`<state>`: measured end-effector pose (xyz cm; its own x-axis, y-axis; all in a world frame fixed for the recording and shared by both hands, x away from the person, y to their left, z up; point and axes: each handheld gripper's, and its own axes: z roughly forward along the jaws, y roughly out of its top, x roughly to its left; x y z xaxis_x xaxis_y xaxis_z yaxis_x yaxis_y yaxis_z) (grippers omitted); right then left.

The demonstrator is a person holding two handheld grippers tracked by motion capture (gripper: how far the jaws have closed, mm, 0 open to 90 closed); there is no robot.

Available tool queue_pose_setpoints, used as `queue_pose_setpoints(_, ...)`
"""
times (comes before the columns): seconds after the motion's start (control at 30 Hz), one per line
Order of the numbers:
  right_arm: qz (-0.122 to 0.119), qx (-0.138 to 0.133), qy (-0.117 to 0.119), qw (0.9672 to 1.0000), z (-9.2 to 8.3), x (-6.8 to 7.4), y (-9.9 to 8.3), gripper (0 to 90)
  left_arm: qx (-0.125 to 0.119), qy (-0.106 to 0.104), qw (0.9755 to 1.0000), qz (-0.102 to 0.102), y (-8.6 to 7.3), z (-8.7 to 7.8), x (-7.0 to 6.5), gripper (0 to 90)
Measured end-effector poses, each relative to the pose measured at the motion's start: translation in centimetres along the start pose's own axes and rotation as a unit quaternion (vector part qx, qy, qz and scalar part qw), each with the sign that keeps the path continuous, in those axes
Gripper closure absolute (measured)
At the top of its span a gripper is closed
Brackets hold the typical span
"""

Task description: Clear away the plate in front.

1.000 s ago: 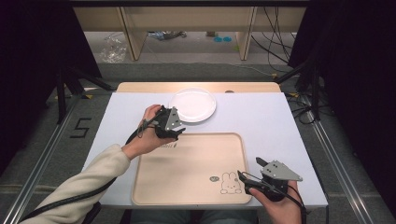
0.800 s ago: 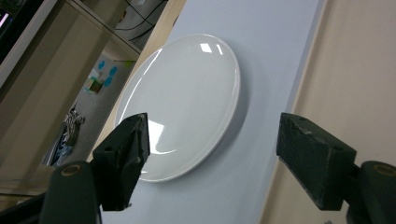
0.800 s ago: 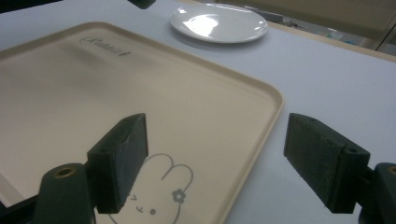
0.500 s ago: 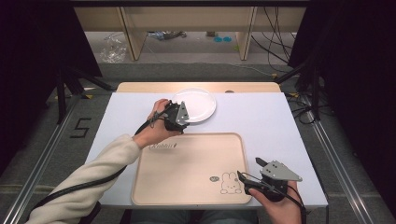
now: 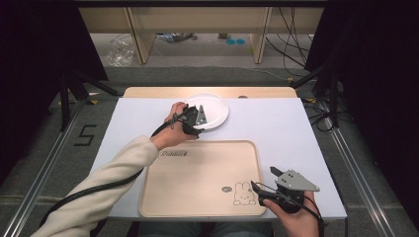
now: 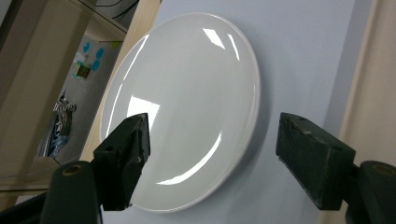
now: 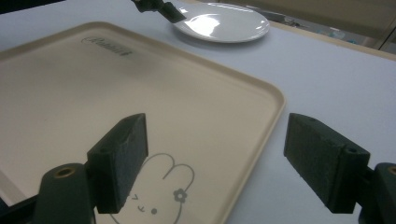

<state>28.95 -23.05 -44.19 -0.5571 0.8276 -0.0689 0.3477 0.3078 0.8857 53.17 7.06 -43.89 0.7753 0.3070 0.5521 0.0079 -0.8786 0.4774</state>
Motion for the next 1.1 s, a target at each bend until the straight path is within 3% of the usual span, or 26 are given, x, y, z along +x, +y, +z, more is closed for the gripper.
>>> queue_pose_setpoints(0.03, 0.008, 0.005, 0.004, 1.0000, 0.0, 0.1, 0.0, 22.8, 0.002, 0.000, 1.0000, 0.001, 0.0, 0.2, 0.0, 26.1)
queue_pose_setpoints(0.6, -0.002, 0.003, 0.006, 1.0000, 0.3, -0.1, 0.1, 22.7, 0.035, -0.004, 0.9991, 0.022, 0.3, 2.6, -0.2, 27.5)
queue_pose_setpoints(0.8, -0.001, 0.004, 0.007, 1.0000, 0.3, 0.0, 0.1, 22.7, 0.062, -0.004, 0.9974, 0.038, 0.4, 3.6, -0.2, 28.5)
queue_pose_setpoints(1.1, 0.001, 0.004, 0.008, 1.0000, 0.3, -0.1, 0.1, 22.7, 0.079, 0.000, 0.9955, 0.052, 0.2, 4.5, -0.4, 29.8)
